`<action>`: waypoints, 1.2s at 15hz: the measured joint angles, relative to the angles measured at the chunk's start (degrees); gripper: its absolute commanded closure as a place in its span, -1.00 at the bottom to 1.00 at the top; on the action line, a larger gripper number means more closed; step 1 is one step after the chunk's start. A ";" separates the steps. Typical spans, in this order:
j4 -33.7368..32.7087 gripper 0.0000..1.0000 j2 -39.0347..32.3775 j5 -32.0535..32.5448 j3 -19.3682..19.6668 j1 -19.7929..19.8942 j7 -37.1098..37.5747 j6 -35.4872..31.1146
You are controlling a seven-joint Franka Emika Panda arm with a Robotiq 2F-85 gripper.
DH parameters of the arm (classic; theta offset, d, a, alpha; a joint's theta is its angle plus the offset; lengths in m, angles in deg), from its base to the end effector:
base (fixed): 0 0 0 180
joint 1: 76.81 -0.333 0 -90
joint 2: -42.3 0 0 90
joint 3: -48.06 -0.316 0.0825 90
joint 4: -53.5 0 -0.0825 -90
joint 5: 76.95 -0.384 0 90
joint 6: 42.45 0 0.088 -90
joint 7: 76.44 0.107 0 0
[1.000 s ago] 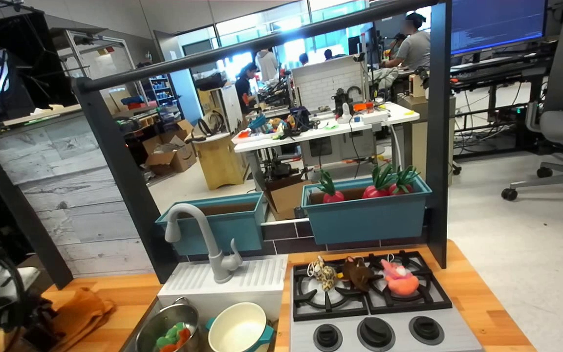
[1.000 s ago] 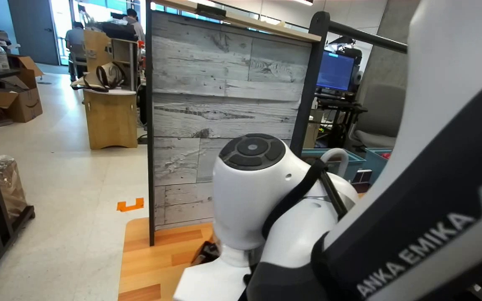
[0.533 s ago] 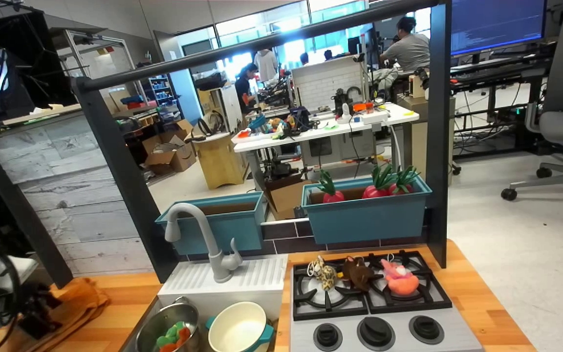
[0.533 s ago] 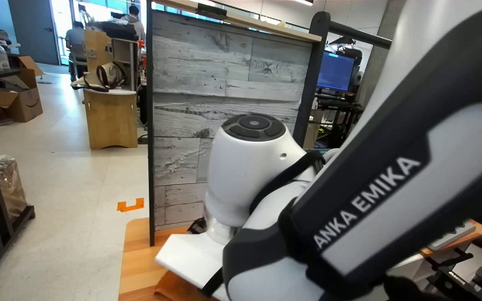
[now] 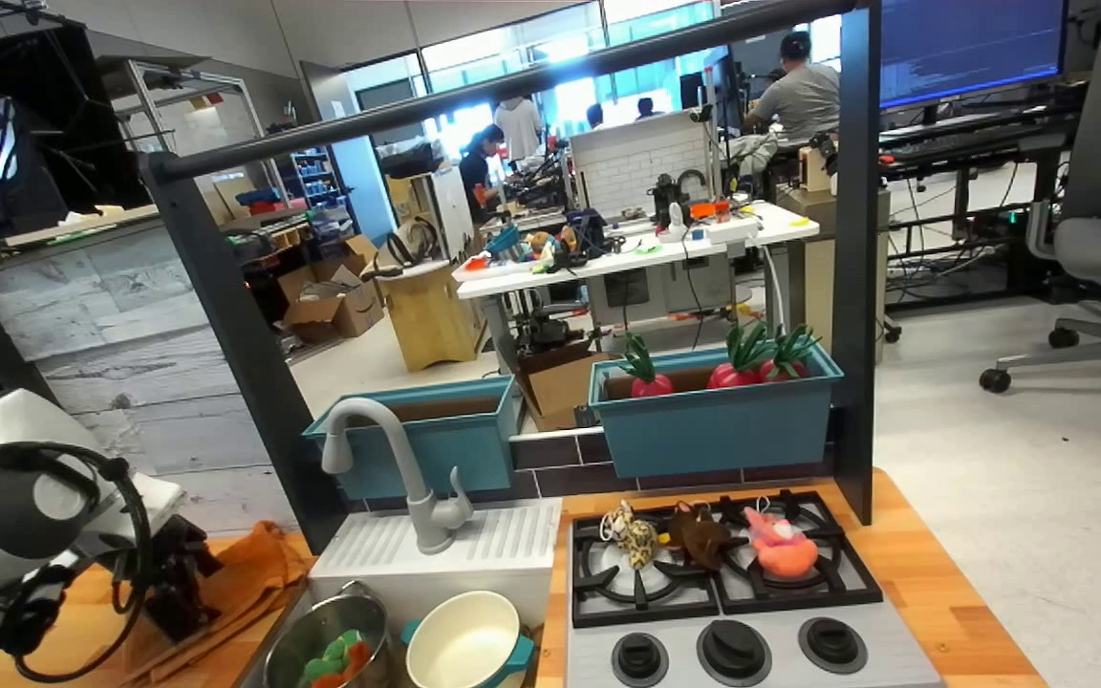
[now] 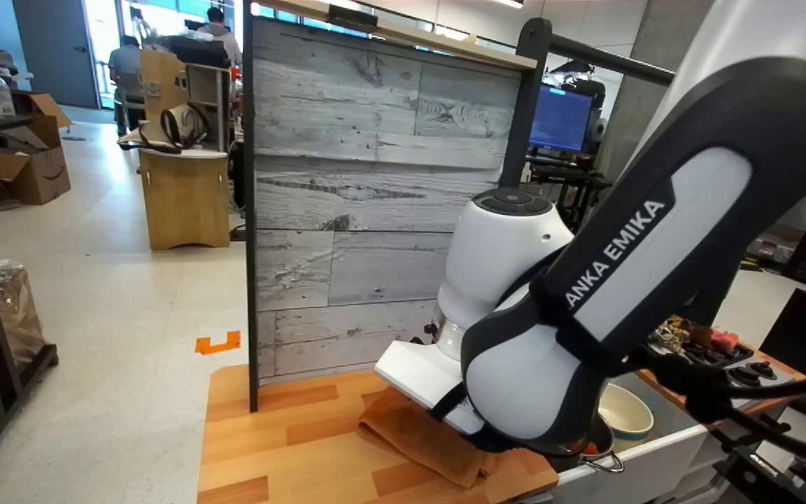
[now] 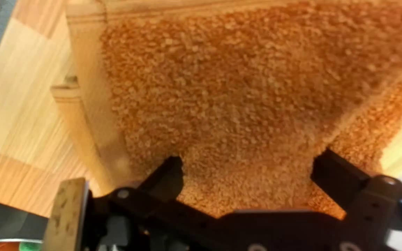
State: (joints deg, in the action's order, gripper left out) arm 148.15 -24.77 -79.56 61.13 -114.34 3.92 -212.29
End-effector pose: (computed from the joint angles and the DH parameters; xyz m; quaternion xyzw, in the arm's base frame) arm 0.5741 0.2668 -0.0372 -0.9005 0.4163 -0.1251 0.0098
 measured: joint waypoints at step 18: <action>26.54 -1.00 31.67 0.81 0.61 -7.07 -16.79 0.26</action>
State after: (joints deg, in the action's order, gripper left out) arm 174.68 6.90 -78.75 61.74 -121.41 -12.87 -212.03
